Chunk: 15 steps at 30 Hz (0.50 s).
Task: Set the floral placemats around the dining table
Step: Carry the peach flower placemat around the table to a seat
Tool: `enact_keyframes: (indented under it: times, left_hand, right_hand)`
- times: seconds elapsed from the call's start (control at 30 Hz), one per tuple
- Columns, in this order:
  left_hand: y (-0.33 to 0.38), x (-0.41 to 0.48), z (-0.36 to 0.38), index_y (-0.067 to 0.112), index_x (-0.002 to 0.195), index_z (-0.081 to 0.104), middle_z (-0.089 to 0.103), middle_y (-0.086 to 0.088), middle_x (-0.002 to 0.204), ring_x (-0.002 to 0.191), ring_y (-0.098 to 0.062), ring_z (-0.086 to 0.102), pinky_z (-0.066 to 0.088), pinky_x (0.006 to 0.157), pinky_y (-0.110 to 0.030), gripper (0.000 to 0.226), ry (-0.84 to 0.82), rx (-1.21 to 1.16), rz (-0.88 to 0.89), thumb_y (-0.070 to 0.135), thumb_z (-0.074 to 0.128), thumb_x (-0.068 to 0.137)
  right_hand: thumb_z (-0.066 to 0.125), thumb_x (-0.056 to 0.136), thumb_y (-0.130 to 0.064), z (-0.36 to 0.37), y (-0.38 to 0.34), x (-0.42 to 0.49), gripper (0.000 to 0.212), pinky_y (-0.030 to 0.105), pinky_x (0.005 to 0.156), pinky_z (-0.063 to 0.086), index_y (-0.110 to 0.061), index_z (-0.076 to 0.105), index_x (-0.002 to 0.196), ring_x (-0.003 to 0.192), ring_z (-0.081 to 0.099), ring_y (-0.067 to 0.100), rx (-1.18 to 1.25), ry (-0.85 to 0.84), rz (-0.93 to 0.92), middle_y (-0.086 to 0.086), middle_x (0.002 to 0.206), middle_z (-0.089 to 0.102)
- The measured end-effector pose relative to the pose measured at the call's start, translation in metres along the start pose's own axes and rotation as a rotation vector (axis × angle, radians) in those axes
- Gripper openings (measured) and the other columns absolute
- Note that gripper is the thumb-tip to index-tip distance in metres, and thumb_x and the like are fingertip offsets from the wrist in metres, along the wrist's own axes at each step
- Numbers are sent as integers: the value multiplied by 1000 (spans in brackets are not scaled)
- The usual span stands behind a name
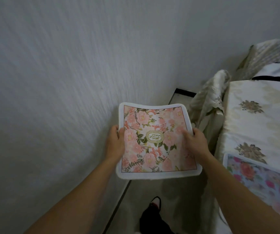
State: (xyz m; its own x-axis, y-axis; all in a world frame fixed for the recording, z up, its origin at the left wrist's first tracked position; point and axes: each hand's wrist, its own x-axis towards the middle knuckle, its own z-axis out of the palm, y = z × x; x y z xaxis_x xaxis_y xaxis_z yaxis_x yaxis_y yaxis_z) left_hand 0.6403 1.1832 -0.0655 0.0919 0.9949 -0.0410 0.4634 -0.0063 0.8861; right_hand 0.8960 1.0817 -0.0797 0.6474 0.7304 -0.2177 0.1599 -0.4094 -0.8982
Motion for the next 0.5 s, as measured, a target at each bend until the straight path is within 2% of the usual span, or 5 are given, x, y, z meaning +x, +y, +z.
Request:
enact_keyframes:
  times: [0.17,0.3,0.43,0.5]
  left_hand:
    - [31,82,58,13,101,53,68,-7,88,77,-22,68,57,68,-44,24,-54,70,13,34,43,103]
    - [60,140,103,14,101,54,68,-4,87,78,-22,68,58,68,-45,24,-106,104,44,36,43,103]
    - [86,187,139,15,103,53,67,-3,88,77,-19,67,57,69,-43,24,-156,95,77,36,42,103]
    - [96,206,152,16,103,53,68,-4,89,79,-20,67,57,69,-42,23,-176,79,90,37,42,103]
  right_hand:
    - [53,97,-45,-11,-7,90,37,44,78,60,-18,57,122,92,68,22,32,28,55,1,107,68]
    - [53,98,-40,-31,-14,149,34,45,79,60,-15,57,119,92,68,23,58,71,104,4,108,68]
    - [56,91,-48,-48,-23,196,40,49,78,61,-17,62,116,91,71,22,86,124,107,1,104,71]
    - [56,94,-43,-53,-30,215,33,50,76,61,-16,63,112,89,71,23,69,144,107,2,101,72]
